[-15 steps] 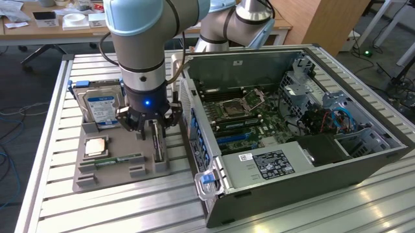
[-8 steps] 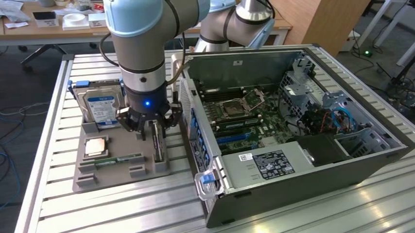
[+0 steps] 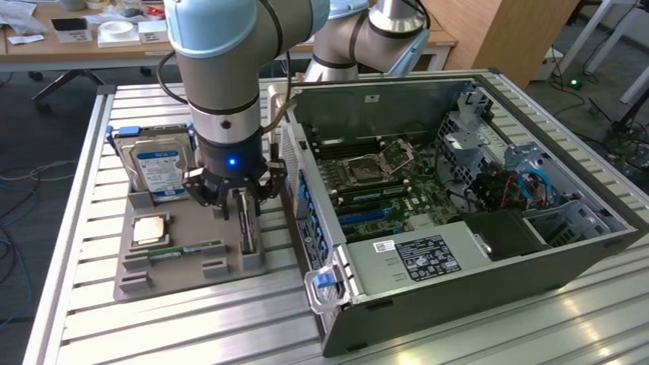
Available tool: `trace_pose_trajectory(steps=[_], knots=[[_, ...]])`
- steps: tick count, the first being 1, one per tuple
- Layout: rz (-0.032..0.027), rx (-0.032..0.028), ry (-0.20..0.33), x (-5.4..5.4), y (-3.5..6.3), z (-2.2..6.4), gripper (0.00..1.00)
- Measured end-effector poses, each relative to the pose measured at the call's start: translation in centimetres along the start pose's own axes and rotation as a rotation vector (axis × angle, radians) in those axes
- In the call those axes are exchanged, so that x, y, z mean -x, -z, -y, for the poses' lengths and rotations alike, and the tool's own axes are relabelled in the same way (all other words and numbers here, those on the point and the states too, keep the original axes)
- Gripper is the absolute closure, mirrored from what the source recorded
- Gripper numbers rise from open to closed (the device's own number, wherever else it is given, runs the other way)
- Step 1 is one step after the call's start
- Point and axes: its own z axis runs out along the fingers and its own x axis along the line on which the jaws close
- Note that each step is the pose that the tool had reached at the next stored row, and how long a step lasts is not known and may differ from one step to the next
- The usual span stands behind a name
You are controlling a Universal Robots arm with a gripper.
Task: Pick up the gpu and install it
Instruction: 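Pick up the gpu and move the gpu toward the slot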
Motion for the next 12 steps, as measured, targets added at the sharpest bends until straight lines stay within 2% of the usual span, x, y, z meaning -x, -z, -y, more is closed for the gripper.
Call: trace_pose_trajectory(steps=[9, 10, 11, 12], knots=[[0.0, 0.0001, 0.0, 0.01, 0.0, 0.0, 0.48], [0.0001, 0.0001, 0.0, 0.01, 0.0, 0.0, 0.55], [0.0, 0.0001, 0.0, 0.01, 0.0, 0.0, 0.55], [0.0001, 0.0001, 0.0, 0.01, -0.01, 0.0, 0.61]])
